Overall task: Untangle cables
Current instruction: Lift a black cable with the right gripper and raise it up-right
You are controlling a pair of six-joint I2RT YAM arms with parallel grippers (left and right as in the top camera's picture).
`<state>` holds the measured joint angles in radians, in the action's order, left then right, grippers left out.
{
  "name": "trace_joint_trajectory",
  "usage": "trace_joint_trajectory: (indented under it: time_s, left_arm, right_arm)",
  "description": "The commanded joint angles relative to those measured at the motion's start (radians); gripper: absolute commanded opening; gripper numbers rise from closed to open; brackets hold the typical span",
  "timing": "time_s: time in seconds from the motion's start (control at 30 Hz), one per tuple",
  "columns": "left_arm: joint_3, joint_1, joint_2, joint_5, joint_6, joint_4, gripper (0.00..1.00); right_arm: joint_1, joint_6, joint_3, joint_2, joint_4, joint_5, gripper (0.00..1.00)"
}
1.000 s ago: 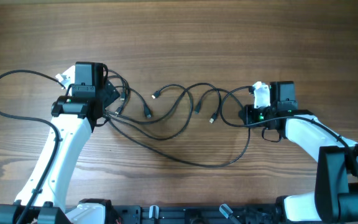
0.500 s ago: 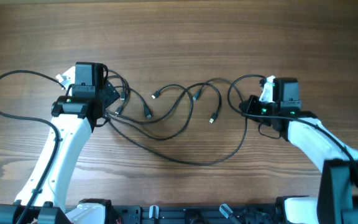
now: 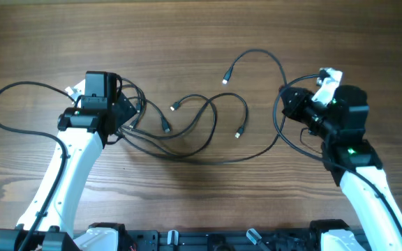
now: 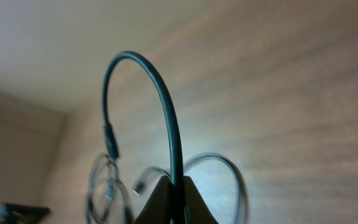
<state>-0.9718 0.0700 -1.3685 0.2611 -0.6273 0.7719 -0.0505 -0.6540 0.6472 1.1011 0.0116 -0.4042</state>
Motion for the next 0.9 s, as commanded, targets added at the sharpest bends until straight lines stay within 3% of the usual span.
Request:
trace_joint_trajectory:
  time_s: [0.0, 0.13, 0.27, 0.5, 0.7, 0.77, 0.87]
  left_arm:
    - [-0.008, -0.002, 0.013, -0.193, 0.172, 0.002, 1.00]
    - [-0.008, 0.027, 0.013, -0.319, 0.396, 0.008, 1.00]
    - [-0.008, 0.092, 0.013, -0.453, 0.541, 0.026, 1.00]
    - [-0.008, 0.242, 0.013, -0.459, 0.579, -0.007, 1.00]
    - [-0.008, 0.351, 0.013, -0.459, 0.738, -0.119, 1.00]
    - [-0.008, 0.380, 0.013, -0.459, 0.847, -0.129, 1.00]
    - [-0.008, 0.393, 0.013, -0.460, 0.874, -0.129, 1.00]
  right_arm:
    - [0.000, -0.065, -0.003, -0.056, -0.046, -0.016, 0.04]
    - [0.000, -0.093, -0.003, -0.058, -0.063, -0.015, 0.04]
    - [0.000, -0.071, -0.003, -0.058, -0.055, -0.012, 0.04]
    - [0.000, -0.096, -0.003, -0.058, -0.082, -0.084, 0.04]
    - [0.000, -0.261, -0.003, -0.058, -0.230, -0.197, 0.04]
    - [0.000, -0.298, -0.003, -0.058, -0.275, -0.200, 0.04]
    - [0.000, -0.348, -0.003, -0.058, -0.305, -0.172, 0.04]
